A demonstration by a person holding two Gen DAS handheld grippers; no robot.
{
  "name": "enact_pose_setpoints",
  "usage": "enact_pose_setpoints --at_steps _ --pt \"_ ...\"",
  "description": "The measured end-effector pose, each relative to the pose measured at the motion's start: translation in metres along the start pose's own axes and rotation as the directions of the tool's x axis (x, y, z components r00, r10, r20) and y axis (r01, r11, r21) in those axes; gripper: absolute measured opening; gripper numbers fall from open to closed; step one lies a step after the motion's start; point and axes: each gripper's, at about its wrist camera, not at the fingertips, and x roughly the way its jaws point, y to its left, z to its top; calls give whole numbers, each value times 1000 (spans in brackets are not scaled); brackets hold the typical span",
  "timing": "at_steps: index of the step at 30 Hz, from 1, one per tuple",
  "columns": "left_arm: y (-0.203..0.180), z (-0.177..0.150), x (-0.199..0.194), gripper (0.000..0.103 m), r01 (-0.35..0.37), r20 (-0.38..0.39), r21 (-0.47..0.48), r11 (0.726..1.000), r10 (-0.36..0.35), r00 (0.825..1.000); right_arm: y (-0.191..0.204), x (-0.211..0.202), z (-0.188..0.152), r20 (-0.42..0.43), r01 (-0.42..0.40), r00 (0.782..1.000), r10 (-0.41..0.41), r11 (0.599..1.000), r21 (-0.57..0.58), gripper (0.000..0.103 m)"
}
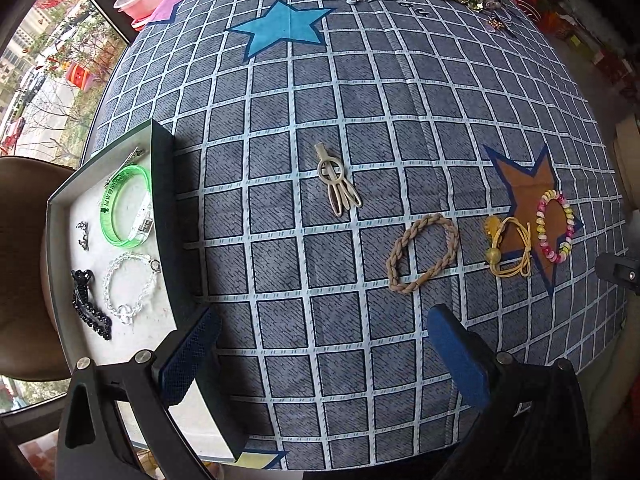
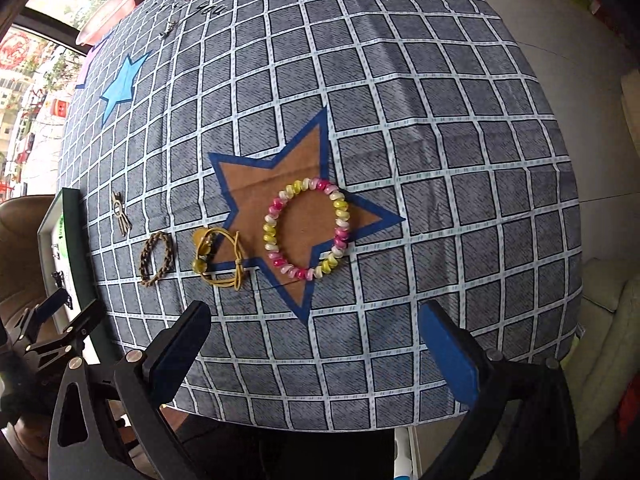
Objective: Organize jewelry
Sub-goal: 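Move both tools back over the table toward the remaining hair ties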
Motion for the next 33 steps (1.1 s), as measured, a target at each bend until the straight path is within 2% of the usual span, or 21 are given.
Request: enact_pose_setpoints --at_steps 10,13,19,22,25,31,33 --pt "-19 9 17 103 -1 -13 2 1000 1 1000 -23 18 9 -22 32 999 -32 999 16 103" --pt "-23 15 24 99 -2 -23 -1 1000 2 1000 -26 23 13 -26 41 999 -40 999 19 103" --pt "-32 23 36 99 9 -29 -7 1000 -9 1000 -26 39 17 -28 55 998 -54 998 14 103" --pt "-37 26 50 84 14 -49 -2 1000 -14 999 -26 48 18 -23 66 998 -66 998 14 103" --pt "-42 30 58 84 16 -49 -10 1000 -16 999 -24 60 18 -20 70 997 -70 997 15 95" --pt "-42 35 61 84 26 -33 5 1000 -26 999 -2 80 24 11 125 992 -125 991 -41 92" --pt "-51 34 60 78 42 -30 4 999 -42 999 7 84 21 27 168 986 -167 983 -74 88"
